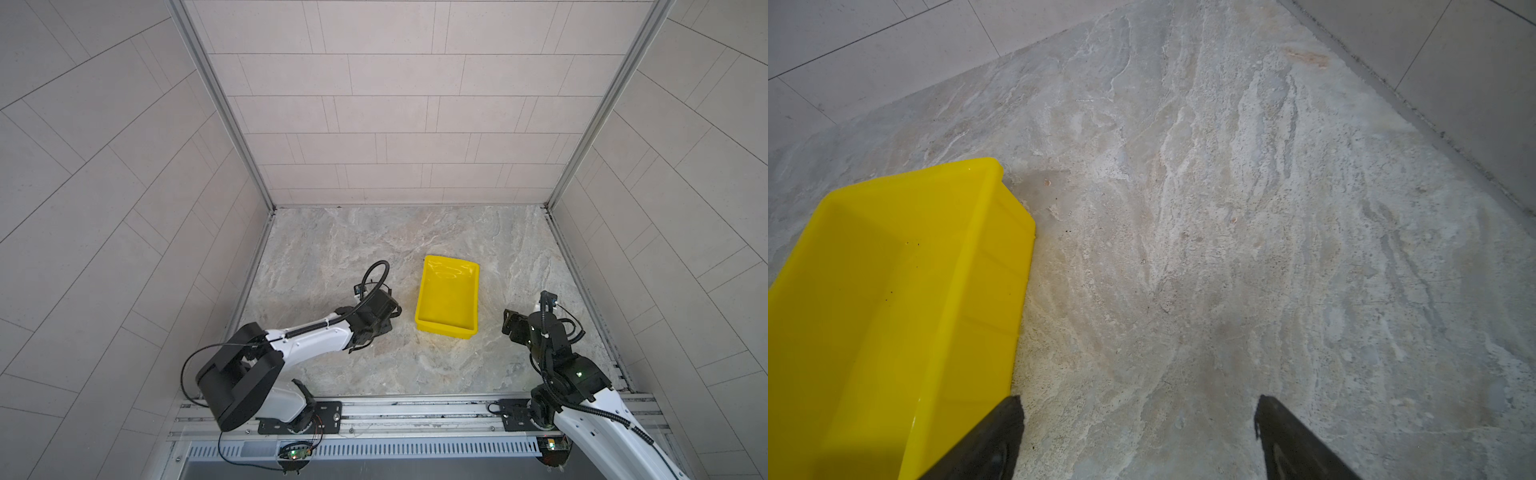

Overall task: Put the screwdriver in the bin
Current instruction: 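Lift the screwdriver with the left gripper and carry it over the yellow bin, then lower the screwdriver into the bin and open the left gripper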

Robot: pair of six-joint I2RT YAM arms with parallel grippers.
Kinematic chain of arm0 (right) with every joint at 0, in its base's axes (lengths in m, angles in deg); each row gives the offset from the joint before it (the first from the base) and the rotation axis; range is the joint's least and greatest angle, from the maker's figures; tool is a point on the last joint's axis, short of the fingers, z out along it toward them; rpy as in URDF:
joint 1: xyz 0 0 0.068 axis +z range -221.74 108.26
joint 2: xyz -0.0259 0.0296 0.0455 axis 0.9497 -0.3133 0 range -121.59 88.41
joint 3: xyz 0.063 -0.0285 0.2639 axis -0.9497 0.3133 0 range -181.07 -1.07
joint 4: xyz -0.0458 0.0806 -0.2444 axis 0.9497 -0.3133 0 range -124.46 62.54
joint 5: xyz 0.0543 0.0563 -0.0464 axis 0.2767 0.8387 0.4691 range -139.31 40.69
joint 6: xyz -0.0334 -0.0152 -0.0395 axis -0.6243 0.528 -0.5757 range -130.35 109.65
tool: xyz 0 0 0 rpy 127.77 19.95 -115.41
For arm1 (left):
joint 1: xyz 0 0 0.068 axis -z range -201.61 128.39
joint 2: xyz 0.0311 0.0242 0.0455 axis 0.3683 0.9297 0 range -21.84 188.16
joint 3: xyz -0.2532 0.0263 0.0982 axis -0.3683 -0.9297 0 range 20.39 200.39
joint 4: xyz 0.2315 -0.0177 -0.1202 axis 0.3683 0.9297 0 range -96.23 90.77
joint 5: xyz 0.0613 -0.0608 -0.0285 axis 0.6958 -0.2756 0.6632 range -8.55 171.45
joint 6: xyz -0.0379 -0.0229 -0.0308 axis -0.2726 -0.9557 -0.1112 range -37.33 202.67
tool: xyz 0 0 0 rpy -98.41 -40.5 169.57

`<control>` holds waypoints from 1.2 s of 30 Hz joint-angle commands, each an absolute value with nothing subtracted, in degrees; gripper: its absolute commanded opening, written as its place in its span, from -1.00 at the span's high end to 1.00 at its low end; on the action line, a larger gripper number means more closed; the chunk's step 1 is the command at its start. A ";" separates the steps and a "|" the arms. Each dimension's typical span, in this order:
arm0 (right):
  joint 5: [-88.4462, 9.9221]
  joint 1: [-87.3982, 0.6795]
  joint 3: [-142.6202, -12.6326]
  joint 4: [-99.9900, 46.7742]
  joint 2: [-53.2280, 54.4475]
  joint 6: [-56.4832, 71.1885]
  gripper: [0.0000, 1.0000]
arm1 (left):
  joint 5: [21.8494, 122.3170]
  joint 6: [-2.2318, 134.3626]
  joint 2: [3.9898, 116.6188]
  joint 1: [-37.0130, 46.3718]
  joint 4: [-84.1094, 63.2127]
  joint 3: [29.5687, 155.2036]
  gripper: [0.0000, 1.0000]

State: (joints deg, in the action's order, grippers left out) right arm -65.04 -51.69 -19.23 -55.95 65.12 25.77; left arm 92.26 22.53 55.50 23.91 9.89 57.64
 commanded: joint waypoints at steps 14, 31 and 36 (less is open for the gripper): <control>-66.87 -51.18 -18.59 -57.38 68.45 26.94 -0.76 | 104.57 40.38 55.01 37.38 17.05 74.44 0.52; -67.07 -51.16 -18.06 -59.10 72.28 26.66 -0.77 | 98.40 38.23 77.41 39.99 22.23 90.46 0.55; -67.18 -51.18 -17.94 -58.65 72.24 26.65 -0.77 | 98.83 38.05 79.94 39.90 23.35 93.58 0.55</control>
